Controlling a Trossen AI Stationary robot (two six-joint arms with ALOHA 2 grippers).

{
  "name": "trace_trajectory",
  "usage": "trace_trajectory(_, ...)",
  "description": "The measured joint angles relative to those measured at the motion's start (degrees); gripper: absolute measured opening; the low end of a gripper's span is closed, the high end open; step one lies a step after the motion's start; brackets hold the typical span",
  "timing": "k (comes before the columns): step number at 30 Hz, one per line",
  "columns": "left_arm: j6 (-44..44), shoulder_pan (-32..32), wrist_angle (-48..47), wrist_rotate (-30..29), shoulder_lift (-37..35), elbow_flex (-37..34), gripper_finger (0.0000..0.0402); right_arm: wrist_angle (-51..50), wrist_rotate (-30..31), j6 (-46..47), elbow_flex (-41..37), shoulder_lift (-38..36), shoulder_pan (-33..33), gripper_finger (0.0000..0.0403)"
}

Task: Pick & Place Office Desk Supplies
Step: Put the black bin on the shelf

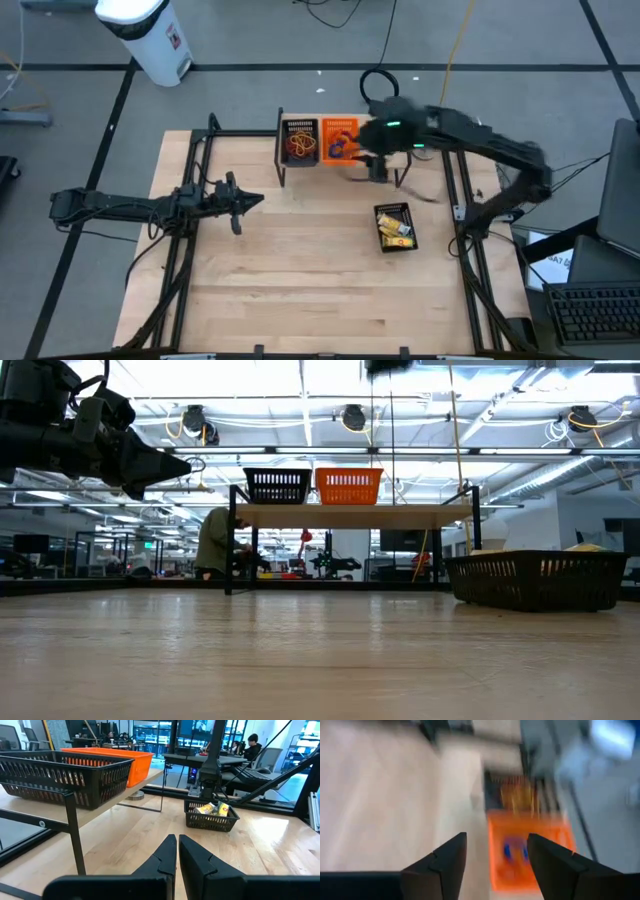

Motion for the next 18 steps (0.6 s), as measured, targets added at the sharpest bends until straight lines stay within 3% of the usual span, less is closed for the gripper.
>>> trace_trajectory(5,1.15,0.0,-0.49,-0.02,-0.01,0.0,0.0021,14.86,-11.05,0.72,-7.16,-16.3,2.59,0.016)
trace_trajectory(12,0.55,0.02,-3.53,-1.96,-0.01,0.0,0.0021,25.83,-12.63,9.94,-28.96,-36.94,3.27,0.0014)
trace_trajectory(18,1.62,0.07,-2.43,-2.01,-0.04,0.0,0.0003,40.27,-17.05,15.71,-50.0,-49.49,5.0,0.0005)
